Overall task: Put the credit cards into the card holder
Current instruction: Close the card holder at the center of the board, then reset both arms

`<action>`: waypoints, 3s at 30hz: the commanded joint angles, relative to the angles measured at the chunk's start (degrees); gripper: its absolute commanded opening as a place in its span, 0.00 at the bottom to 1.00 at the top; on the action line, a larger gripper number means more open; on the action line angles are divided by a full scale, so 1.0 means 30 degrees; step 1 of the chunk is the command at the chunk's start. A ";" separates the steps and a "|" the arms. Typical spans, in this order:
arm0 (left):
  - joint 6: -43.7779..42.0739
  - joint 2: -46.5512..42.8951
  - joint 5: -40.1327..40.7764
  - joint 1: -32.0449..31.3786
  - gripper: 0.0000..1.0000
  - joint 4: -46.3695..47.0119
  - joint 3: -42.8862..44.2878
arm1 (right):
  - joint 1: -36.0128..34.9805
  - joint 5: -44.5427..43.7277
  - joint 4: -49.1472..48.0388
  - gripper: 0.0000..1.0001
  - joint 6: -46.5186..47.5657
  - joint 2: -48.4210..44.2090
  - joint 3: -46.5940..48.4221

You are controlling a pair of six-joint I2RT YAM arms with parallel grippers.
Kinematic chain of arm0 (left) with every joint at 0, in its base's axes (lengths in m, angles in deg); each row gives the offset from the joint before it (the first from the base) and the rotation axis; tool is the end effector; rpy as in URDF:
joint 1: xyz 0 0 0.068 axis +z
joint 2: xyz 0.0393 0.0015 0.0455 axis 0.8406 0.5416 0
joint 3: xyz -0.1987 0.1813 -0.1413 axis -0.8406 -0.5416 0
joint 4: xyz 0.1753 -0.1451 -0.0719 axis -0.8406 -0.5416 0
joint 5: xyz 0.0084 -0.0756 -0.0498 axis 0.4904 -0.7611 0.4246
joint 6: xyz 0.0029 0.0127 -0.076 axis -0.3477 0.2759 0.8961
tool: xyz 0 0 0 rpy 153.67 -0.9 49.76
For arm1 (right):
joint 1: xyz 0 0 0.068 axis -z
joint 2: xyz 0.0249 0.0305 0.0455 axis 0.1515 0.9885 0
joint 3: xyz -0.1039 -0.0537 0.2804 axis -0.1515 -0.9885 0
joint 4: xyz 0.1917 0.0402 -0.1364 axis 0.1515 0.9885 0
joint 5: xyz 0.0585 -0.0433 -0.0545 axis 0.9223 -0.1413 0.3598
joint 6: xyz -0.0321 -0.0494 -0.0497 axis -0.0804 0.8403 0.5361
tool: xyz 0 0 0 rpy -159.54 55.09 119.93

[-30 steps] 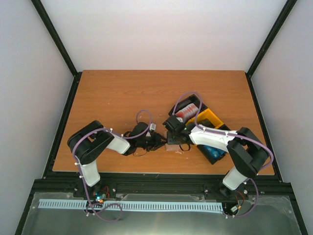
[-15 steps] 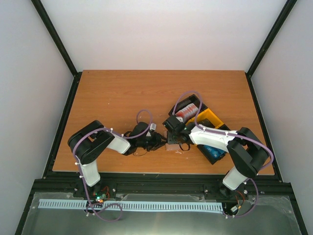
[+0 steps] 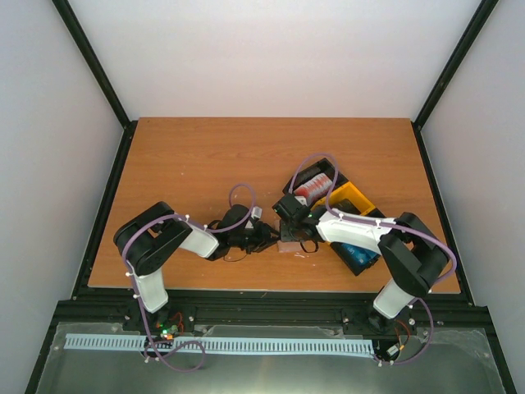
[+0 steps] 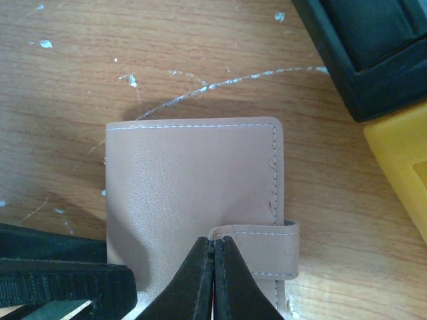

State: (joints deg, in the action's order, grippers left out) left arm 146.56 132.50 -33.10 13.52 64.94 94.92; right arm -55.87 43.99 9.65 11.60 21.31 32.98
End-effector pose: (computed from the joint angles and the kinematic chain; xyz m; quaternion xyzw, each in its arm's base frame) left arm 0.2162 -0.2449 0.1301 -0.1179 0.8731 -0.4682 0.0683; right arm 0.2100 0.2080 0.1853 -0.0464 0.9744 0.0688 0.2091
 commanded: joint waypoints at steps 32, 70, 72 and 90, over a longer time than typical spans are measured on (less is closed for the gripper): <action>-0.0391 0.1886 0.2225 -0.0263 0.32 -0.5877 -0.1134 | 0.0135 0.2263 0.1821 0.03 -0.0929 0.3097 0.0734; -0.7109 -2.1813 1.1671 -0.0205 0.96 -1.7726 0.0249 | 0.0128 -0.7452 0.9113 0.74 0.0382 -1.7128 0.0556; -0.7558 -2.3221 1.2591 -0.0205 1.00 -1.8886 0.0893 | 0.0108 -0.8103 0.9938 0.78 0.0455 -1.8445 0.0887; -0.9939 -2.6347 1.7462 -0.0205 1.00 -2.4375 0.5922 | 0.0104 -1.0720 1.2239 1.00 0.0373 -2.4604 0.2200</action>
State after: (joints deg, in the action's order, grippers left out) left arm 119.61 54.21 16.26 13.11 -4.22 110.66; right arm -55.34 14.59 44.49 13.64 -50.82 38.73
